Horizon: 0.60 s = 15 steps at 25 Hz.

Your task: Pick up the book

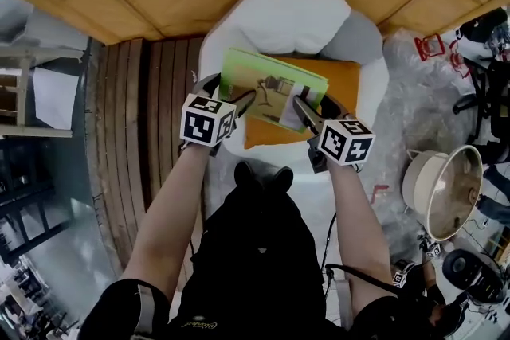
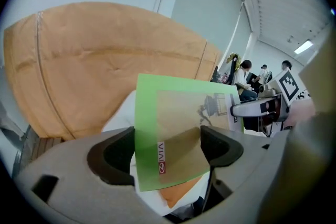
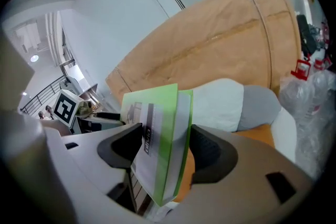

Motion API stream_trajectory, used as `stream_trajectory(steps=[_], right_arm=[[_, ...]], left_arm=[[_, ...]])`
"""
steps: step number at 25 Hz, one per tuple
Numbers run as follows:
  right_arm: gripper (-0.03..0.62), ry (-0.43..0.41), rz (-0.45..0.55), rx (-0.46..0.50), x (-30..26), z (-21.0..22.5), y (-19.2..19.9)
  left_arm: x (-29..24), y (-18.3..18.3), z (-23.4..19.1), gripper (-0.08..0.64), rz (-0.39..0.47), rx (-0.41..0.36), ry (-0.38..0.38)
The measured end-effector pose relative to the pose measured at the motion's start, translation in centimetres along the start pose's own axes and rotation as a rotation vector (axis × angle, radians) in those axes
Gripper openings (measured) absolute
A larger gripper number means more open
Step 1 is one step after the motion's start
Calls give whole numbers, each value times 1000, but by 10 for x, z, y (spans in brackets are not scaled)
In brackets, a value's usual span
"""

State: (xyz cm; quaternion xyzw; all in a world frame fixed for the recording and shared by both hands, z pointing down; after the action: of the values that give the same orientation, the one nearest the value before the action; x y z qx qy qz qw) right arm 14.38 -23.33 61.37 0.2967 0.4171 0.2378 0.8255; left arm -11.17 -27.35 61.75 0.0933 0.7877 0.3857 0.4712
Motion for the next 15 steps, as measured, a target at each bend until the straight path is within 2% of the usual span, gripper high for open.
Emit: stream_trajectory(steps=[9, 15], right_arm=[[281, -22, 252, 163, 117, -73, -145], [281, -57, 397, 250, 185, -125, -195]], left_arm=[[115, -145, 65, 397, 236, -94, -24], [200, -200, 107, 397, 400, -185, -66]])
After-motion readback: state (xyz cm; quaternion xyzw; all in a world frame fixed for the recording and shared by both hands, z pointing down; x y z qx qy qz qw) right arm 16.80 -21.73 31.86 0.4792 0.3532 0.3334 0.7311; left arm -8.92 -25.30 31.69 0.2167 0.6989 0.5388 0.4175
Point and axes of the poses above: the fingertips, and each gripper's own axes: x backward along the fingers, z to its right, y out of its underside, the point moved 9 cm from there along x, backward along the fingers
